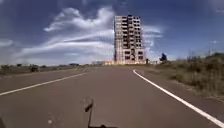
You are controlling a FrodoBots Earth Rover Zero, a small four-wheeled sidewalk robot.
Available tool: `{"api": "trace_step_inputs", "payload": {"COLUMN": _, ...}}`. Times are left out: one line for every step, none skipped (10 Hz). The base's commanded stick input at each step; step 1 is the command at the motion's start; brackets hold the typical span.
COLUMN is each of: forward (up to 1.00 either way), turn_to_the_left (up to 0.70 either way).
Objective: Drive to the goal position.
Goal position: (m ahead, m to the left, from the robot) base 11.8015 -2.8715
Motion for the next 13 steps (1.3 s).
{"api": "trace_step_inputs", "payload": {"forward": 1.00, "turn_to_the_left": 0.00}}
{"api": "trace_step_inputs", "payload": {"forward": 1.00, "turn_to_the_left": 0.00}}
{"api": "trace_step_inputs", "payload": {"forward": 1.00, "turn_to_the_left": 0.00}}
{"api": "trace_step_inputs", "payload": {"forward": 1.00, "turn_to_the_left": 0.00}}
{"api": "trace_step_inputs", "payload": {"forward": 1.00, "turn_to_the_left": 0.00}}
{"api": "trace_step_inputs", "payload": {"forward": 1.00, "turn_to_the_left": -0.07}}
{"api": "trace_step_inputs", "payload": {"forward": 1.00, "turn_to_the_left": -0.24}}
{"api": "trace_step_inputs", "payload": {"forward": 1.00, "turn_to_the_left": -0.40}}
{"api": "trace_step_inputs", "payload": {"forward": 1.00, "turn_to_the_left": -0.40}}
{"api": "trace_step_inputs", "payload": {"forward": 1.00, "turn_to_the_left": -0.40}}
{"api": "trace_step_inputs", "payload": {"forward": 1.00, "turn_to_the_left": -0.40}}
{"api": "trace_step_inputs", "payload": {"forward": 1.00, "turn_to_the_left": -0.40}}
{"api": "trace_step_inputs", "payload": {"forward": 1.00, "turn_to_the_left": -0.40}}
